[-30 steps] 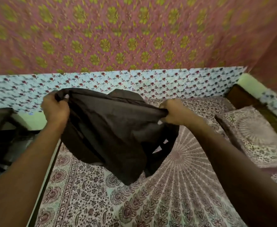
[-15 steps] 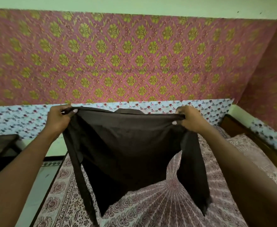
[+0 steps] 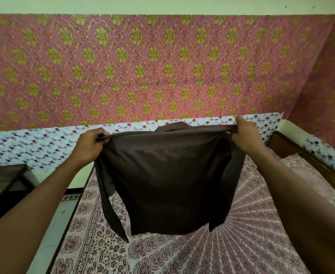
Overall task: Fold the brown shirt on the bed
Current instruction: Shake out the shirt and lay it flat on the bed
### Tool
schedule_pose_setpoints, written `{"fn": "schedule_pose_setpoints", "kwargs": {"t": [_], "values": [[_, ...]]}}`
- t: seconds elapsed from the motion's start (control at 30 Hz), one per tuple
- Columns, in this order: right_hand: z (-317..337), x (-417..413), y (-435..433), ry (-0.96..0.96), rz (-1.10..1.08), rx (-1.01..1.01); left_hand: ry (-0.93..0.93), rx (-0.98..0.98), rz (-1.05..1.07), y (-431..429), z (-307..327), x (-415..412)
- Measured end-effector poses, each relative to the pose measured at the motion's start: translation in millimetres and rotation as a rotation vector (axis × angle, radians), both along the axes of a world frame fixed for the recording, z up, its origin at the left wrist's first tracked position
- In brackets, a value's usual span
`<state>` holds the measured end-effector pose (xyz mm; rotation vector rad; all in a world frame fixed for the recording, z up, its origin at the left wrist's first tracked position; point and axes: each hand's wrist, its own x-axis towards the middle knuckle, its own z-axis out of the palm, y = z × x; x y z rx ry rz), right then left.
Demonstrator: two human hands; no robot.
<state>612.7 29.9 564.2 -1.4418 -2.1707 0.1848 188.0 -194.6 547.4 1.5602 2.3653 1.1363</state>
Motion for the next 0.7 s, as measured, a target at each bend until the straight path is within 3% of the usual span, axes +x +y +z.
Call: {"fn": "schedule_pose_setpoints", "kwargs": {"t": [0.17,0.4,0.7], "values": [[-3.1,-3.7,-16.5,-0.067,0.037,-0.007,0.004,-0.011,0.051,-4.5,-8.7,1.4],[-37.7,16.4,-48.3,-0.263,0.113,-0.215,-0.162,-0.246,-0.244,-50.9,-38.8,10.8],[-15.4,35.0,-63.7,-0.166,0.145,-0.097,-0.47,-0.039,-0.253,-64.0,-29.6,-11.5]]}}
